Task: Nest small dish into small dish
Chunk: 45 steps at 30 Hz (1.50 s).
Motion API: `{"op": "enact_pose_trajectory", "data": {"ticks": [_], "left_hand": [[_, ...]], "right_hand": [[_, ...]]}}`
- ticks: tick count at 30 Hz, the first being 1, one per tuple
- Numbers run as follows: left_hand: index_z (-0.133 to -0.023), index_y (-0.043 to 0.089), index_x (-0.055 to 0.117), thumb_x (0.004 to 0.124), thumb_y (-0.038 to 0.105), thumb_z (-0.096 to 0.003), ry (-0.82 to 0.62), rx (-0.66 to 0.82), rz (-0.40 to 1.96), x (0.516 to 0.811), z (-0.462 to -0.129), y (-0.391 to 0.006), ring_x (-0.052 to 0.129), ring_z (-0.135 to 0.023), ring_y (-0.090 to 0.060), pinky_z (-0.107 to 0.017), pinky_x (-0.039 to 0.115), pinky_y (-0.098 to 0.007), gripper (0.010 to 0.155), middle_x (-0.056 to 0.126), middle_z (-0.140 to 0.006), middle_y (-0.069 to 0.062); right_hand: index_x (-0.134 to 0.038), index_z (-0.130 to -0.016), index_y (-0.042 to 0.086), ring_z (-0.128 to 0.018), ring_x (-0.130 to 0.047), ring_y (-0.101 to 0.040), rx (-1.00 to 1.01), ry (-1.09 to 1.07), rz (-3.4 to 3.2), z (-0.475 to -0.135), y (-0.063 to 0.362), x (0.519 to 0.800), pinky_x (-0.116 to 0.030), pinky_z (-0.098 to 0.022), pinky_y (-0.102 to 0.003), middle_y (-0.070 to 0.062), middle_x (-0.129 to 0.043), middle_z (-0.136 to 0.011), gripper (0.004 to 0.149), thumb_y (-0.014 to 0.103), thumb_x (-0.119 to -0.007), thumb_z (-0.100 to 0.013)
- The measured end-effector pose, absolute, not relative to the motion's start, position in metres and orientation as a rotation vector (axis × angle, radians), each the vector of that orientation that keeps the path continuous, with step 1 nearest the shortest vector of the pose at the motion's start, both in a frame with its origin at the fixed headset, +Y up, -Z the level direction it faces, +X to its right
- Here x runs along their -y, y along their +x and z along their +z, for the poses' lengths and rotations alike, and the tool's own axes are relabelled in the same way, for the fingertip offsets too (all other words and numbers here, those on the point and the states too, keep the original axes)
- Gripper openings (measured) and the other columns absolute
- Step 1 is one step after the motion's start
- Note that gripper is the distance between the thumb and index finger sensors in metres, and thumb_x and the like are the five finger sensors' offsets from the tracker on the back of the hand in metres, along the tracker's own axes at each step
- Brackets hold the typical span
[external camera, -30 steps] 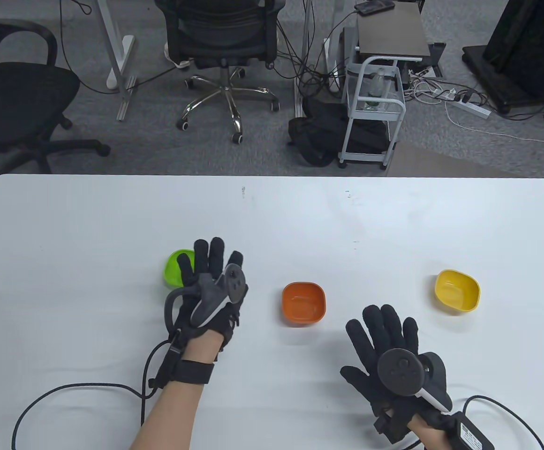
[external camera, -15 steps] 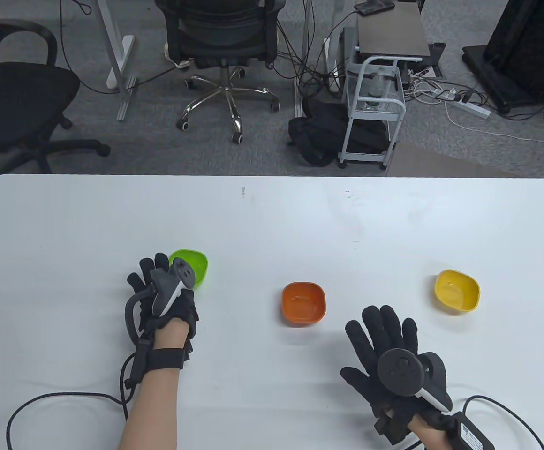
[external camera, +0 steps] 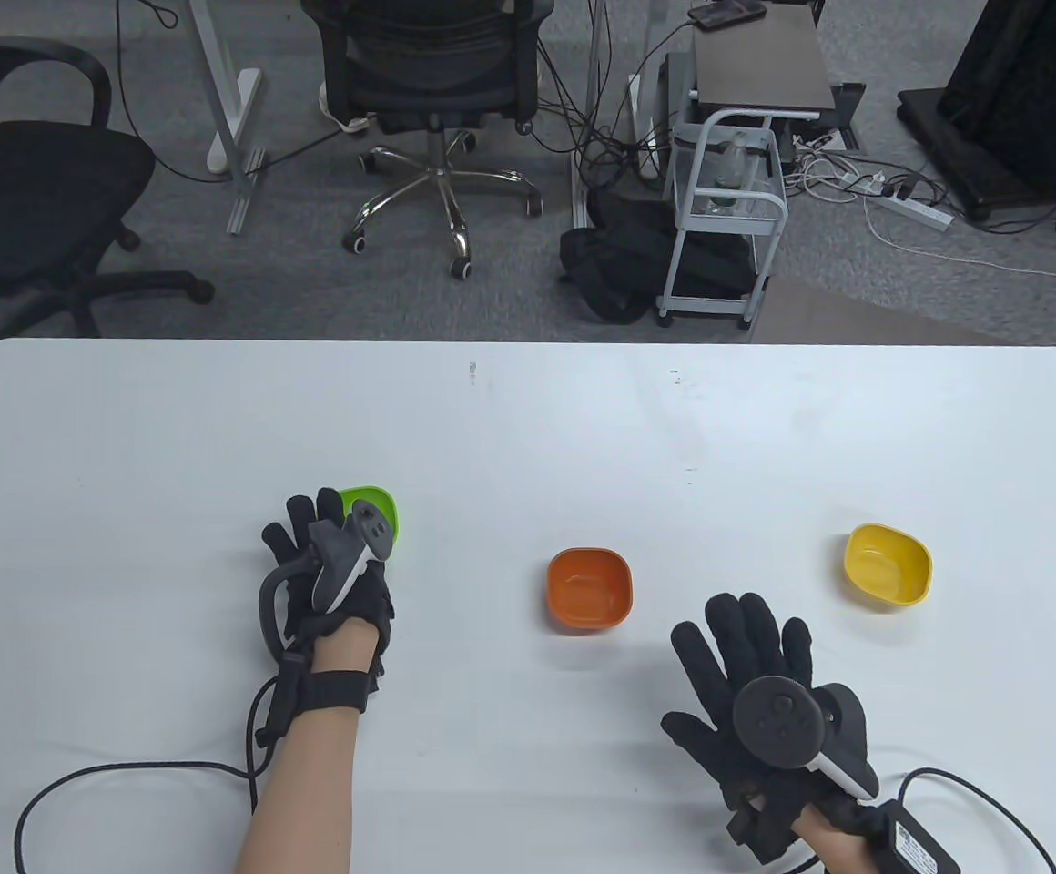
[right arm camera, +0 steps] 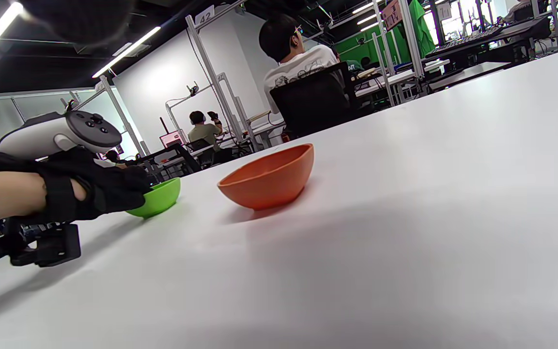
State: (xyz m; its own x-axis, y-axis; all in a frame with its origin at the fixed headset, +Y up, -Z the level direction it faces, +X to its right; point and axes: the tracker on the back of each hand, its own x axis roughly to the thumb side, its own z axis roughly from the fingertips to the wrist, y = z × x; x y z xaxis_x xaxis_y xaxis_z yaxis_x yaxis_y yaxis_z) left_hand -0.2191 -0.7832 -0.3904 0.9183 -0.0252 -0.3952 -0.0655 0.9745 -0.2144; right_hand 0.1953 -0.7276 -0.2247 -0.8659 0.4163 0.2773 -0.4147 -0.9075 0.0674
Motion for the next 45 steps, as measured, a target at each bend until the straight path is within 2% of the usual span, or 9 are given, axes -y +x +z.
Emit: {"op": "enact_pose_trajectory", "data": {"ticks": [11,19,35,45], "left_hand": [[-0.082,0.046,0.07,0.068,0.05,-0.0376,-0.125,-0.423,0.102,0.757,-0.385,-0.229,0.001,-0.112,-0.016,-0.079,0.006,-0.052,0.045,0.016,-0.115,0.023],[-0.082,0.046,0.07,0.067,0.051,-0.0376,-0.073,-0.373,0.132,0.743,-0.379,-0.215,0.002,-0.113,-0.016,-0.079,0.007,-0.052,0.045,0.016,-0.115,0.022],[-0.082,0.045,0.07,0.067,0.052,-0.0378,0.09,-0.178,-0.038,0.709,-0.359,-0.144,0.005,-0.114,-0.017,-0.079,0.006,-0.053,0.045,0.019,-0.116,0.022],[-0.082,0.045,0.071,0.068,0.052,-0.0378,0.193,0.041,-0.07,0.699,-0.33,-0.078,0.004,-0.114,-0.017,-0.079,0.004,-0.053,0.045,0.017,-0.116,0.023]], "right_hand": [[-0.027,-0.093,0.043,-0.102,0.005,-0.034,0.011,0.406,2.673,-0.224,0.196,0.726,0.006,-0.065,-0.063,0.006,0.006,-0.104,0.079,0.057,-0.074,-0.032],[-0.027,-0.093,0.043,-0.102,0.005,-0.034,0.013,0.407,2.674,-0.224,0.195,0.726,0.006,-0.066,-0.063,0.006,0.006,-0.104,0.079,0.057,-0.074,-0.032],[-0.027,-0.093,0.043,-0.102,0.005,-0.035,0.012,0.413,2.669,-0.223,0.195,0.725,0.006,-0.066,-0.063,0.006,0.006,-0.104,0.079,0.057,-0.074,-0.032],[-0.026,-0.093,0.043,-0.102,0.005,-0.035,0.011,0.419,2.668,-0.223,0.195,0.725,0.006,-0.066,-0.063,0.006,0.005,-0.104,0.079,0.057,-0.074,-0.032]]}}
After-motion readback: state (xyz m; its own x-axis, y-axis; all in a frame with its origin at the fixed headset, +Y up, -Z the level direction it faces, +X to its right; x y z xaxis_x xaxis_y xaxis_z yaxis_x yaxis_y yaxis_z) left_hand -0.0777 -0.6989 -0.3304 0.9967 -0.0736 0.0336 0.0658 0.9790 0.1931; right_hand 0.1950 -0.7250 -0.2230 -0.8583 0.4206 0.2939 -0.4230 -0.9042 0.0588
